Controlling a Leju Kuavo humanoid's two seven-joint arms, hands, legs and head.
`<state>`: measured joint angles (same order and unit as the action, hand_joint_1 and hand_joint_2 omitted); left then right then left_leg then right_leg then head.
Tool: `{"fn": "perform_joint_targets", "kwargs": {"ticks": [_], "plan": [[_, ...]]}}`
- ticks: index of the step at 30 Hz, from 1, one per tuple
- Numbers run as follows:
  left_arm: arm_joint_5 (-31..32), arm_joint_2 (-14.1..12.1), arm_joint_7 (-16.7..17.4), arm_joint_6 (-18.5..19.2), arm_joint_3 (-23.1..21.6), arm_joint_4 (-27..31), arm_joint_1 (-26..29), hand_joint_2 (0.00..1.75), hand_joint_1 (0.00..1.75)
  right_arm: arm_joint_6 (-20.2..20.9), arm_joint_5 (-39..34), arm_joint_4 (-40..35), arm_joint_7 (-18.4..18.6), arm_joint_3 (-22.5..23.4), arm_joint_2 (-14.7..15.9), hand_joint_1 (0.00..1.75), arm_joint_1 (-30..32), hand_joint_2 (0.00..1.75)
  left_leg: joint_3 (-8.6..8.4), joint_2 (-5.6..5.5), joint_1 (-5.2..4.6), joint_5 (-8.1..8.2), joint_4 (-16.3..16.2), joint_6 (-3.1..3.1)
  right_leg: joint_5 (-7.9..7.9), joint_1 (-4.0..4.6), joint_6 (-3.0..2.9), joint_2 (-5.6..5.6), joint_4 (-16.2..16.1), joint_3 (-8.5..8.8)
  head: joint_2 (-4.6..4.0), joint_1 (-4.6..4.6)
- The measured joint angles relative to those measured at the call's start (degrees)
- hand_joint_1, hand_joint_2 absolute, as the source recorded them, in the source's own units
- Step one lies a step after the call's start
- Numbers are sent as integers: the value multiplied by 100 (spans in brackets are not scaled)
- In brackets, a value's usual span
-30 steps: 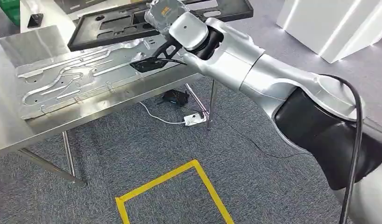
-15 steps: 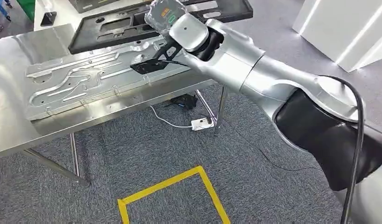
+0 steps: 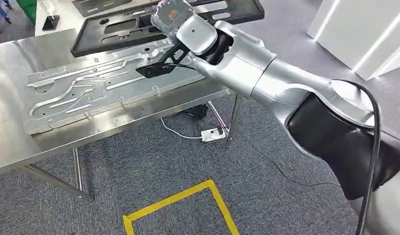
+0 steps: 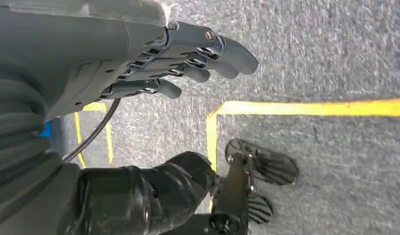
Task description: Take the parts from the cabinet and place them on the table.
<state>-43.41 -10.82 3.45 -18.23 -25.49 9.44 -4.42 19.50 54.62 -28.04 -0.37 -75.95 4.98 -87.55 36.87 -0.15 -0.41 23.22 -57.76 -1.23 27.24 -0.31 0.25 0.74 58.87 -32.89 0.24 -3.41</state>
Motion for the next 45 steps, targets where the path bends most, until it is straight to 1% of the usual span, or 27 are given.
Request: {"fn": "perform_joint_targets", "kwargs": {"ticks": [2,5,6,7,10,12,14,16,17,20,21,22,23,25,26,27,28,31,32,33,35,36,37,38,40,41,45], "plan": [[-2,7,-9,0,-9,2,15,175,0,7,0,-9,0,0,17,175,-2,175,-149,5,35,-2,128,-47,123,1,29,-18,281,-116,0,-20],[-2,7,-15,13,-13,2,-1,175,0,9,2,-11,-7,0,31,175,22,175,-243,6,31,95,116,-119,519,-8,63,-15,1545,-876,0,-39],[-2,9,-20,22,-15,2,-1,175,0,11,2,-9,-7,0,37,175,50,175,-277,-5,32,137,101,-122,491,-20,77,-16,1753,-1071,0,-35],[-2,11,-20,24,-22,2,7,175,0,17,7,-9,-9,0,46,175,67,175,-312,-26,38,185,77,-110,306,-31,88,-19,1666,-1119,0,-40],[-13,15,-20,26,-33,2,18,175,0,13,13,-9,-9,0,57,175,57,175,-461,-72,55,391,-41,-48,-599,-55,84,-20,350,-654,0,-39],[-9,11,-13,26,-35,0,0,175,0,4,28,-15,-13,-2,66,175,47,175,-428,-93,17,479,-132,28,-423,-33,25,8,116,-515,0,-9],[-11,13,0,20,-44,0,-3,175,0,-4,53,-17,-22,-2,66,175,77,175,-415,-108,49,479,-70,72,-402,2,-26,5,164,-518,0,2],[-15,11,13,17,-48,0,19,175,0,-2,81,-22,-33,-2,68,175,76,175,-416,-106,52,559,-96,131,-383,-38,-89,-31,91,-448,0,-4],[-17,15,9,17,-48,0,28,175,0,4,94,-20,-37,-2,68,175,72,175,-363,-59,58,613,-283,167,-357,-38,-127,-64,74,-401,0,24],[-28,11,9,17,-48,0,10,175,0,4,107,-28,-87,-4,48,175,74,175,426,-27,88,961,-1565,234,-263,-15,-173,-129,72,-296,0,39],[-35,18,9,17,-50,0,17,175,0,4,107,-28,-94,-4,44,175,96,175,666,-26,92,964,-1844,232,-222,-4,-176,-160,72,-253,0,39],[-39,20,11,17,-50,0,30,175,0,4,107,-28,-94,-4,39,175,110,175,767,-25,94,825,-1835,225,-181,4,-175,-199,72,-199,0,42],[-42,20,11,17,-50,0,31,175,0,4,107,-26,-96,-4,37,175,113,175,733,-22,98,571,-1572,217,-139,8,-165,-187,72,-142,0,39],[-41,15,5,15,-50,0,33,175,0,-9,107,-28,-96,-4,33,175,104,175,354,13,98,-122,-550,197,-39,9,-139,-246,73,2,0,37],[-44,15,-15,7,-50,0,32,175,0,-15,111,-28,-96,-4,31,175,102,175,231,74,83,-184,-257,185,1,1,-120,-265,61,44,0,31],[-52,18,-35,2,-52,0,31,175,0,-24,114,-28,-98,-4,31,175,81,175,156,77,12,-140,-181,158,4,36,-93,-266,55,23,0,48],[-85,18,-61,2,-52,0,12,175,0,-30,114,-31,-103,-4,31,175,79,175,122,76,13,-57,-94,87,0,32,-69,-268,50,-6,0,35],[-100,13,-57,26,-55,0,41,175,0,-35,107,-28,-109,-4,31,175,112,175,94,51,28,-38,-49,-4,58,38,7,-287,18,22,0,28],[-103,15,-55,37,-53,0,45,175,0,-35,103,-28,-107,-2,39,175,116,175,53,45,38,-40,-11,-27,133,7,22,-196,149,-17,0,29],[-109,15,-48,46,-55,0,34,175,0,-35,101,-26,-107,-2,44,175,102,175,32,42,36,-17,-9,-65,292,18,16,-127,456,-174,0,17],[-153,15,-31,68,-55,0,18,175,0,-37,101,-28,-107,-2,48,175,123,175,0,36,23,25,-17,-126,655,19,13,-79,1432,-719,0,-13],[-175,15,-24,79,-55,0,12,175,0,-37,101,-28,-107,-2,48,175,155,175,-24,21,13,46,-23,-143,720,19,12,-80,1796,-961,0,-13],[-203,15,-20,96,-55,0,11,175,0,-35,101,-26,-109,-2,50,175,188,175,-55,-3,9,72,-33,-146,627,19,7,-79,1873,-1072,0,-15],[-216,18,-9,118,-55,0,16,175,0,-35,103,-22,-107,-2,63,175,210,175,-88,-31,6,103,-43,-141,409,20,-9,-79,1682,-1042,0,-18],[-223,20,-9,140,-55,0,19,175,0,-35,103,-17,-107,-2,70,175,191,175,-168,-90,5,188,-96,-118,-249,31,-68,-63,698,-668,0,-17],[-225,20,-9,142,-55,0,17,175,0,-37,103,-17,-107,-2,76,175,176,175,-186,-106,6,239,-124,-95,-415,42,-103,-28,244,-515,0,-16],[-236,22,-9,142,-55,0,5,175,0,-44,107,-20,-109,-2,72,175,150,175,-157,-132,26,249,-112,-3,-308,84,-125,-14,102,-388,0,4]]}}
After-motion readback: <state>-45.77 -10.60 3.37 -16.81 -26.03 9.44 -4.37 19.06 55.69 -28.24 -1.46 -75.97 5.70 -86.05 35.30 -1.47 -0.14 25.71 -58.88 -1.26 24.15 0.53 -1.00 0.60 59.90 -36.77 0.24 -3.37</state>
